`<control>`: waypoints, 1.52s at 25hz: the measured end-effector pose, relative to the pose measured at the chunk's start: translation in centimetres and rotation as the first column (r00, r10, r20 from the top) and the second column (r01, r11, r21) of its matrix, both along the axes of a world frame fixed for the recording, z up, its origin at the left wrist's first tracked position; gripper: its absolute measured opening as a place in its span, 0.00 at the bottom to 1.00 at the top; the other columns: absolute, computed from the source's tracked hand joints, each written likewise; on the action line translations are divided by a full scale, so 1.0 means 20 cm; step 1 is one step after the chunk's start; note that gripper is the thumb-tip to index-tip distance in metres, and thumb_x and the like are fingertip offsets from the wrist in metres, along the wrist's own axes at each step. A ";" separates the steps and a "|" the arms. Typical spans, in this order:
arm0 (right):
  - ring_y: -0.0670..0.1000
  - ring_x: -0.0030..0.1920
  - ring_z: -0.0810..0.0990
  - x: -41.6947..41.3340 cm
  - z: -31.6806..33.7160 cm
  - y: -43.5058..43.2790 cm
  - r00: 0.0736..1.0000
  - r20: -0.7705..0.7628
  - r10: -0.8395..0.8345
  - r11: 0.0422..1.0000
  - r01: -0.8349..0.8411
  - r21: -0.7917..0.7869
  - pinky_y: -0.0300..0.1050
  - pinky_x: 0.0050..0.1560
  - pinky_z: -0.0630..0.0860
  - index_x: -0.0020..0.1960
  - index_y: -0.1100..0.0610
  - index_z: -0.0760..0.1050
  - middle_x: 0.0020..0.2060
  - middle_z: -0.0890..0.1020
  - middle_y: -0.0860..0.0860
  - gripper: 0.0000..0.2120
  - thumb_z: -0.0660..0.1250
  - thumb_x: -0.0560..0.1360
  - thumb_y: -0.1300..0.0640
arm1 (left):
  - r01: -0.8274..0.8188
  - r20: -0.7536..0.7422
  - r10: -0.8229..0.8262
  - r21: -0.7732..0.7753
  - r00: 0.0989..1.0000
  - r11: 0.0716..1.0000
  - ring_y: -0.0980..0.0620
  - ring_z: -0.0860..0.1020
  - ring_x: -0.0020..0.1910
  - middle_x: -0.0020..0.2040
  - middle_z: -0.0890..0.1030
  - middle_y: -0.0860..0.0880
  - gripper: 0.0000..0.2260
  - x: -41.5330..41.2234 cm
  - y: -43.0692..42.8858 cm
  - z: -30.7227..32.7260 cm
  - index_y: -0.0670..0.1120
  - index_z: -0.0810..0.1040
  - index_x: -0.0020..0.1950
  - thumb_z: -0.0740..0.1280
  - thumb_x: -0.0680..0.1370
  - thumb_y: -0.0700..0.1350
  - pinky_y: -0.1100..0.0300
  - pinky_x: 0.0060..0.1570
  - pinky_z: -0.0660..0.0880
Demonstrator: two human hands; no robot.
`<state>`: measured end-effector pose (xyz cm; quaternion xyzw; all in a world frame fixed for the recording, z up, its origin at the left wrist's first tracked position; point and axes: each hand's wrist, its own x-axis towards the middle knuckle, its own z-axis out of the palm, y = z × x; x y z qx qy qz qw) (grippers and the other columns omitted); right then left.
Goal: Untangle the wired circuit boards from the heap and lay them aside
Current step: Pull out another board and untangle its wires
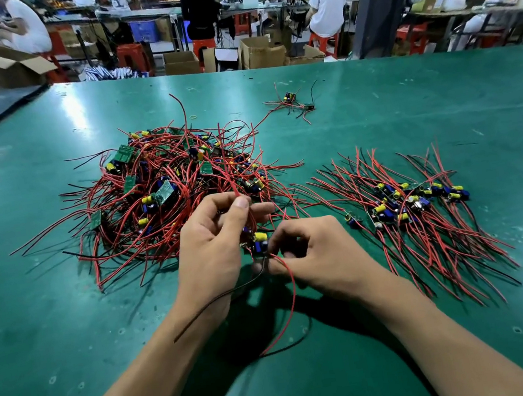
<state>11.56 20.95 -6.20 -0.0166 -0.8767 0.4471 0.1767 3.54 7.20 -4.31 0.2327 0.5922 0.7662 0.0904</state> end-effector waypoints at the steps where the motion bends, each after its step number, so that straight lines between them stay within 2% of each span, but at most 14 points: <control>1: 0.42 0.27 0.68 0.00 0.00 -0.01 1.000 -0.020 0.002 1.000 -0.002 -0.001 0.39 0.30 0.66 0.38 0.48 0.77 0.26 0.73 0.44 0.11 0.79 0.68 0.47 | -0.019 -0.001 0.019 -0.003 1.000 1.000 0.46 0.85 0.46 0.43 0.86 0.45 0.03 0.00 0.00 0.00 0.41 0.75 0.49 0.63 0.81 0.40 0.55 0.52 0.80; 4: 0.47 0.29 0.69 -0.01 -0.01 -0.06 0.992 -0.124 -0.034 0.996 0.044 0.076 0.47 0.31 0.69 0.38 0.53 0.74 0.28 0.74 0.48 0.21 0.75 0.68 0.36 | -0.066 0.065 0.063 0.046 0.996 0.997 0.49 0.85 0.42 0.42 0.86 0.45 0.03 0.00 0.01 0.01 0.42 0.74 0.48 0.63 0.81 0.39 0.57 0.46 0.81; 6: 0.44 0.30 0.70 -0.01 0.00 -0.10 0.974 -0.218 -0.069 0.994 0.087 0.073 0.40 0.32 0.68 0.38 0.51 0.73 0.29 0.74 0.46 0.19 0.70 0.72 0.36 | -0.075 0.096 0.066 0.095 0.993 0.993 0.49 0.84 0.42 0.43 0.86 0.44 0.02 0.00 0.01 0.01 0.42 0.73 0.49 0.63 0.81 0.39 0.59 0.44 0.81; 10: 0.41 0.29 0.68 -0.02 0.04 -0.11 0.970 -0.201 -0.138 0.956 0.077 -0.284 0.35 0.30 0.64 0.37 0.47 0.76 0.28 0.73 0.43 0.13 0.66 0.77 0.43 | -0.063 0.131 0.044 0.145 0.990 0.988 0.48 0.85 0.44 0.42 0.86 0.44 0.03 0.01 0.00 0.02 0.42 0.74 0.48 0.63 0.81 0.38 0.54 0.49 0.82; 13: 0.48 0.26 0.68 -0.02 0.09 -0.07 0.993 -0.056 -0.103 0.725 0.036 -0.688 0.38 0.22 0.61 0.38 0.51 0.78 0.30 0.75 0.49 0.10 0.68 0.74 0.47 | -0.030 0.132 0.012 0.135 0.991 0.990 0.48 0.84 0.43 0.41 0.86 0.45 0.05 0.00 0.00 0.02 0.43 0.77 0.46 0.64 0.79 0.35 0.54 0.47 0.81; 15: 0.47 0.27 0.67 -0.01 0.12 -0.03 1.000 -0.026 -0.001 0.569 -0.021 -0.822 0.35 0.22 0.60 0.39 0.54 0.78 0.30 0.74 0.50 0.10 0.68 0.73 0.48 | 0.051 0.161 -0.067 0.104 0.985 0.993 0.46 0.84 0.39 0.40 0.85 0.43 0.07 0.01 -0.01 0.01 0.42 0.76 0.47 0.62 0.78 0.32 0.56 0.40 0.81; 17: 0.45 0.27 0.68 0.01 0.13 -0.01 0.992 -0.018 0.122 0.491 -0.076 -0.868 0.34 0.24 0.60 0.39 0.54 0.80 0.30 0.74 0.50 0.10 0.68 0.73 0.49 | 0.158 0.300 -0.183 0.104 0.936 0.982 0.46 0.81 0.30 0.36 0.82 0.41 0.03 0.02 0.00 0.02 0.41 0.76 0.46 0.63 0.78 0.35 0.59 0.31 0.78; 19: 0.44 0.27 0.70 0.03 0.13 0.00 0.976 0.032 0.215 0.490 -0.080 -0.868 0.35 0.25 0.60 0.40 0.53 0.80 0.30 0.75 0.49 0.07 0.72 0.70 0.49 | 0.292 0.442 -0.303 0.096 0.844 0.952 0.47 0.77 0.24 0.31 0.79 0.42 0.09 0.02 0.00 0.03 0.40 0.77 0.46 0.67 0.75 0.47 0.60 0.25 0.75; 22: 0.47 0.31 0.69 0.04 0.12 0.01 0.952 0.088 0.294 0.520 -0.082 -0.850 0.40 0.31 0.55 0.38 0.51 0.81 0.31 0.75 0.49 0.15 0.81 0.59 0.44 | 0.432 0.501 -0.389 0.033 0.773 0.901 0.48 0.77 0.22 0.30 0.79 0.43 0.20 0.01 0.00 0.03 0.39 0.80 0.43 0.71 0.67 0.56 0.61 0.23 0.74; 24: 0.48 0.35 0.67 0.04 0.11 0.02 0.950 0.111 0.290 0.537 -0.065 -0.841 0.46 0.37 0.51 0.39 0.50 0.83 0.33 0.78 0.48 0.19 0.83 0.56 0.40 | 0.450 0.500 -0.406 0.037 0.765 0.892 0.48 0.79 0.24 0.33 0.81 0.42 0.23 0.00 0.00 0.03 0.39 0.79 0.46 0.73 0.64 0.57 0.61 0.23 0.75; 26: 0.49 0.38 0.65 0.04 0.10 0.04 0.951 0.127 0.283 0.564 -0.057 -0.824 0.52 0.42 0.48 0.43 0.49 0.83 0.36 0.79 0.48 0.16 0.80 0.61 0.42 | 0.444 0.487 -0.420 0.072 0.766 0.893 0.49 0.80 0.26 0.37 0.83 0.41 0.24 0.01 -0.01 0.02 0.39 0.78 0.51 0.73 0.65 0.56 0.61 0.26 0.76; 29: 0.50 0.38 0.66 0.02 0.08 0.06 0.955 0.131 0.265 0.606 -0.060 -0.793 0.48 0.37 0.51 0.44 0.48 0.81 0.39 0.78 0.49 0.08 0.73 0.69 0.45 | 0.429 0.452 -0.424 0.096 0.785 0.898 0.50 0.81 0.28 0.38 0.83 0.43 0.18 0.01 -0.02 0.00 0.43 0.79 0.48 0.74 0.66 0.54 0.60 0.29 0.78; 33: 0.51 0.39 0.68 0.01 0.06 0.06 0.960 0.103 0.261 0.589 -0.074 -0.804 0.49 0.42 0.58 0.52 0.51 0.80 0.41 0.74 0.55 0.14 0.75 0.70 0.45 | 0.402 0.473 -0.405 0.112 0.783 0.909 0.49 0.79 0.26 0.33 0.80 0.43 0.12 0.01 -0.01 0.01 0.44 0.79 0.47 0.72 0.69 0.49 0.60 0.27 0.77; 38: 0.56 0.32 0.63 0.00 0.06 0.05 0.983 0.082 0.167 0.655 -0.048 -0.754 0.51 0.38 0.52 0.54 0.51 0.83 0.36 0.69 0.57 0.11 0.73 0.74 0.48 | 0.458 0.484 -0.433 0.072 0.761 0.886 0.48 0.79 0.26 0.32 0.80 0.42 0.13 0.01 -0.02 0.00 0.40 0.75 0.51 0.70 0.72 0.48 0.60 0.27 0.77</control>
